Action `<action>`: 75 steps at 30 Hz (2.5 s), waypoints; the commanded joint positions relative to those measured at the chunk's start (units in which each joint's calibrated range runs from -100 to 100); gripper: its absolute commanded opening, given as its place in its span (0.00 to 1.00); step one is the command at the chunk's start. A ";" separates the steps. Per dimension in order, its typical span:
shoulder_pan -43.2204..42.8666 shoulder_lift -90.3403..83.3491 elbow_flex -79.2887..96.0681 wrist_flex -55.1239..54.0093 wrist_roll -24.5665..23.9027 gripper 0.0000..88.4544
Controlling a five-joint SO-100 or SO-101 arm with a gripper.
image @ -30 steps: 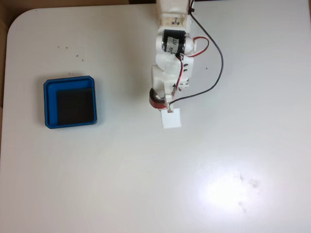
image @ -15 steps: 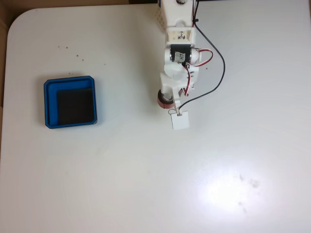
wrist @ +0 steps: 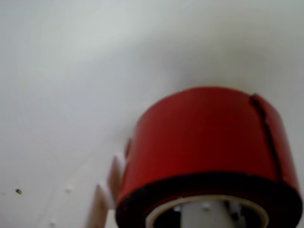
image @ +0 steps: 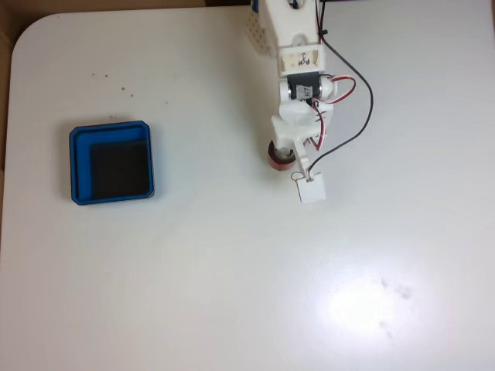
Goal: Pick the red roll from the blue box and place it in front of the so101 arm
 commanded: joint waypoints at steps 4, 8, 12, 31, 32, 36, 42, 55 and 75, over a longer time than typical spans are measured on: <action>0.41 -1.28 2.67 -5.66 -0.02 0.01; 0.61 -0.61 5.45 -5.66 -0.02 0.01; 1.19 -0.69 5.81 -5.66 0.07 0.01; 4.42 -0.53 5.81 -6.15 0.07 0.01; 3.73 -0.53 5.81 -6.15 0.07 0.01; 1.88 -0.44 5.81 -6.15 0.07 0.01; 1.88 1.40 5.81 -6.15 0.07 0.05; 2.56 -1.28 5.09 -6.32 0.15 0.08; 4.22 -34.22 15.97 -6.40 0.07 0.08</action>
